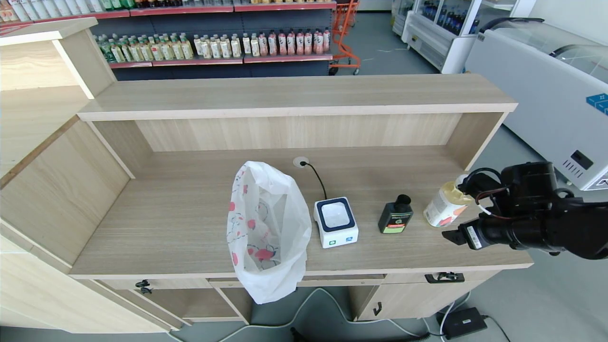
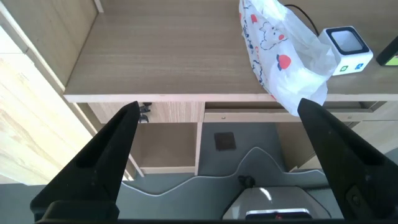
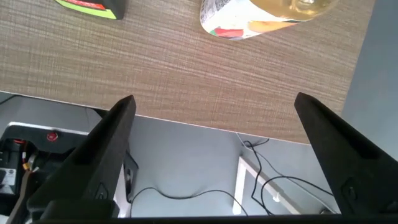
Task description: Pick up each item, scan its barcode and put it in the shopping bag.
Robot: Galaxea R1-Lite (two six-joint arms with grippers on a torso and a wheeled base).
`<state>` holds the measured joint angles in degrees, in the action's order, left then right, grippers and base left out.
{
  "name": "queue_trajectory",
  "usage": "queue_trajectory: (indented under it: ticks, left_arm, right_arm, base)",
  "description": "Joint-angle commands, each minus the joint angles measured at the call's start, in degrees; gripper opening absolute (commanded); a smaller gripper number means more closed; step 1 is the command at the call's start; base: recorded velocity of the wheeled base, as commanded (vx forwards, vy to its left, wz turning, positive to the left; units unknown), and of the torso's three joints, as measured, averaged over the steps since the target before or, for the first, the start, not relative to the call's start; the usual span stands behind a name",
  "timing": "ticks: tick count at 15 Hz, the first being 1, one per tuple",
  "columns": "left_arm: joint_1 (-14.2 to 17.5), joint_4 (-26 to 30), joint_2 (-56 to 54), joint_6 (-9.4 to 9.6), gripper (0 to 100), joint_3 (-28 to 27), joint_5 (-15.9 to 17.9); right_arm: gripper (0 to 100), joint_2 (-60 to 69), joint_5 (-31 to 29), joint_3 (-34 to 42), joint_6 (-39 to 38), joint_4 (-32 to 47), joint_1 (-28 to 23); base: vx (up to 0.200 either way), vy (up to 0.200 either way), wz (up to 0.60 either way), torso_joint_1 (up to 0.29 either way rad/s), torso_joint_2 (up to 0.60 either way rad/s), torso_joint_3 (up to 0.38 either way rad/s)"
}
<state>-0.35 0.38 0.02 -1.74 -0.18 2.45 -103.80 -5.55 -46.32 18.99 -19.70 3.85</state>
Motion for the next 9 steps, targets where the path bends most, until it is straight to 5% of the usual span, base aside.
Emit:
queue_trajectory:
  ticks: [1,9]
  left_arm:
    - [0.0,0.0,0.0,-0.01,100,0.0,0.0]
    - [0.0,0.0,0.0,-0.01,100,0.0,0.0]
  right_arm:
    - [100,-2.0,0.1,-0.4,0.1,-1.4,1.3]
    - [100,-11.2,0.1,-4.8,-0.4,-10.0,5.1]
  base:
    - [0.0,0.0,0.0,0.0,0.0,0.0]
    - [0.0,0.0,0.0,0.0,0.0,0.0]
